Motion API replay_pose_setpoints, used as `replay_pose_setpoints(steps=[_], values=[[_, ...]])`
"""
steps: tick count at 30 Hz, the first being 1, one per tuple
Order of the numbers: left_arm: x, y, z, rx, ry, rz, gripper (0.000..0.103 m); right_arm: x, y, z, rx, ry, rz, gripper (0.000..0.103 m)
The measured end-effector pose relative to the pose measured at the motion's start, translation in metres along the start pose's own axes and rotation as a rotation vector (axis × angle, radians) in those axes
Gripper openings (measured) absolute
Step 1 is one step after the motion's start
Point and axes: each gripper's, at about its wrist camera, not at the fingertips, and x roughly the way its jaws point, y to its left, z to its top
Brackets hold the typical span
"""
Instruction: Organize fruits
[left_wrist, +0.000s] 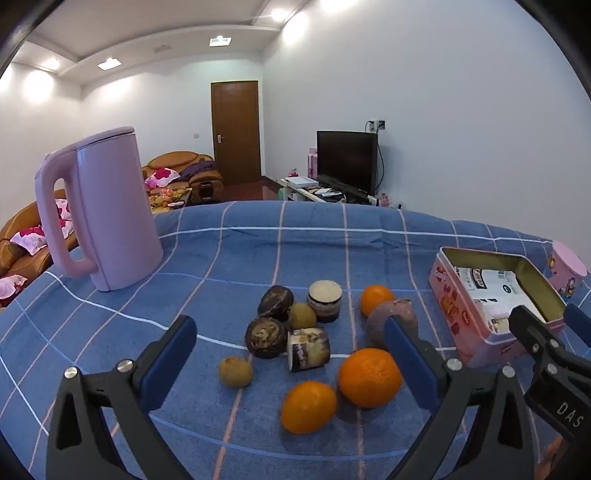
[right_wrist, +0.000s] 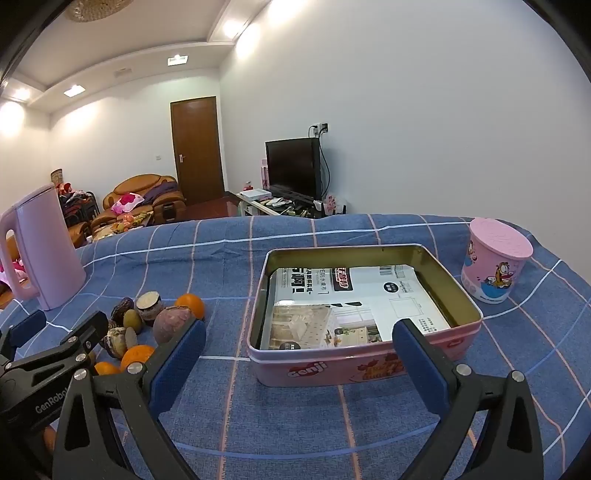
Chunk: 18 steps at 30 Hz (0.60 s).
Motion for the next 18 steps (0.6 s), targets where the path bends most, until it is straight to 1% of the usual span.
replay_pose_setpoints(steps=[18], values=[[0.0005, -0.0030, -0.0013, 0.001, 0.011, 0.005, 0.103, 0.0018, -0.0005, -0.0010, 0.000, 0.001, 0.001, 0.102]])
